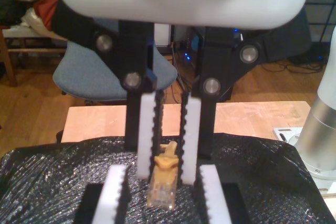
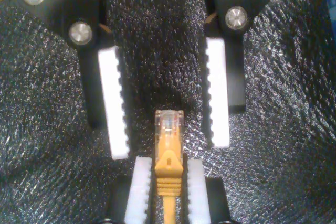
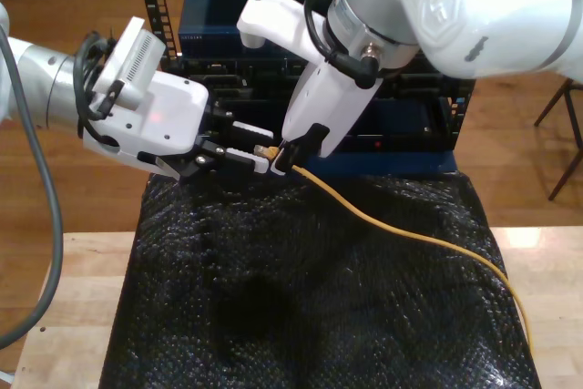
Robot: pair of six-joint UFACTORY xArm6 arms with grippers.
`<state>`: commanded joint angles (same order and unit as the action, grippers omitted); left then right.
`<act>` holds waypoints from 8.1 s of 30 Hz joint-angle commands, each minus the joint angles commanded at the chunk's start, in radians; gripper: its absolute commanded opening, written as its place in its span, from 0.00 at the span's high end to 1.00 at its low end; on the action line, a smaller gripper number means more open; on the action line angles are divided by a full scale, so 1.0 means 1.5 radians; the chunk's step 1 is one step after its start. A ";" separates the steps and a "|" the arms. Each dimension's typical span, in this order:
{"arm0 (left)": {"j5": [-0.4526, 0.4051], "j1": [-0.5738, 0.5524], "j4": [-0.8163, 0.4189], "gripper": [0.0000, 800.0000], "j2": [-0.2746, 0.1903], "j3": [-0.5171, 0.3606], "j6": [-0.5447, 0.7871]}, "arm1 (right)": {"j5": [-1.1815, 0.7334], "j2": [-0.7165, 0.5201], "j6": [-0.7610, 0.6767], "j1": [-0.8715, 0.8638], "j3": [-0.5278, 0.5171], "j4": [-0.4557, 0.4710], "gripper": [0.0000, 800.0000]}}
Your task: Grab the cable and plug it in
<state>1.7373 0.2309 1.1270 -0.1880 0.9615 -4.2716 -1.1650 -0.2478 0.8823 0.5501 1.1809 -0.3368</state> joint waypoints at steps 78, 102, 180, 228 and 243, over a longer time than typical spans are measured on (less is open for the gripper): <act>0.027 0.002 -0.024 1.00 0.000 -0.008 0.004 | 0.002 -0.036 0.043 -0.005 -0.009 0.000 0.08; 0.061 0.062 0.039 0.99 0.085 0.048 -0.059 | 0.025 -0.051 0.157 0.001 0.008 -0.005 0.00; 0.440 0.058 0.153 0.99 0.265 0.089 -0.269 | 0.522 -0.292 0.429 0.159 -0.319 0.036 0.18; 0.464 0.049 0.180 0.97 0.263 0.091 -0.269 | 0.533 -0.295 0.423 0.160 -0.329 0.031 0.67; 0.464 0.048 0.180 0.97 0.263 0.091 -0.268 | 0.544 -0.296 0.422 0.160 -0.330 0.031 0.74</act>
<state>2.4339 0.3030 1.3970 0.2064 1.0980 -4.6736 -0.3487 -0.6912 1.5159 0.7894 0.6853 -0.2908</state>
